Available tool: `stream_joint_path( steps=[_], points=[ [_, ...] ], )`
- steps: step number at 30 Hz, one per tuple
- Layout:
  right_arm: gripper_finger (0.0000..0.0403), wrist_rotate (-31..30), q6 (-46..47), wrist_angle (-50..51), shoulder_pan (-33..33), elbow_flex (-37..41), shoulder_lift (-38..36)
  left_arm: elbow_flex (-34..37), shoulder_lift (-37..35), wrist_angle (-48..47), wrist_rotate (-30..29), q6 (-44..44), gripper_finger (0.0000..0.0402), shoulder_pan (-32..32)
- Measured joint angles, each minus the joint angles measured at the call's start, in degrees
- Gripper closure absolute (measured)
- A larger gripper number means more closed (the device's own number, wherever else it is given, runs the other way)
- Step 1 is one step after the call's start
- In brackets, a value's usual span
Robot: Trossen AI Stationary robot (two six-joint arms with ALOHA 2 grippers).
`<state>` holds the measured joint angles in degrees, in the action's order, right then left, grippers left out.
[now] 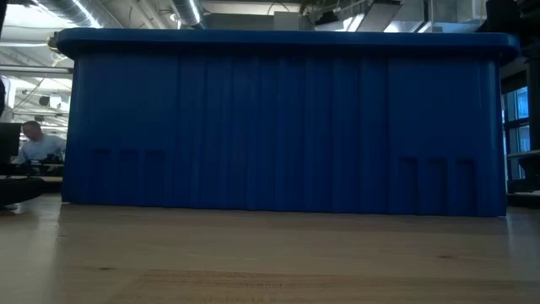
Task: Pick and place slides into bin
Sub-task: Put the black slide into the blue bin
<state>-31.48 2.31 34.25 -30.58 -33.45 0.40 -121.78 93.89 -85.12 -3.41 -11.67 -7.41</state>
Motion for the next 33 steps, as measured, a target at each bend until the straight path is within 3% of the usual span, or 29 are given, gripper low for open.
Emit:
stream_joint_path(
  steps=[4, 9, 18, 25, 33],
  points=[
    [0.0076, 0.02, 0.00, -0.01, 0.01, 0.00, 0.01, 2.73, 0.45, -2.17, -7.60, -9.30, 0.0248, -8.60],
    [0.0076, 0.03, 0.00, 0.01, 0.00, 0.00, 0.00, 7.75, 0.35, -4.04, -12.57, -19.93, 0.0248, -18.63],
    [0.0076, 0.13, 0.00, 0.01, -0.01, 0.00, 0.00, 22.69, 0.33, -4.91, -12.82, -27.55, 0.0248, -33.05],
    [0.0076, 0.17, 0.02, 0.01, 0.00, 0.00, 0.02, 36.19, 0.35, -4.46, -13.02, -42.12, 0.0248, -40.12],
    [0.0076, 0.20, 0.02, 0.03, 0.01, 0.00, 0.02, 46.49, 0.35, -0.09, -14.64, -50.78, 0.0248, -46.62]
  ],
)
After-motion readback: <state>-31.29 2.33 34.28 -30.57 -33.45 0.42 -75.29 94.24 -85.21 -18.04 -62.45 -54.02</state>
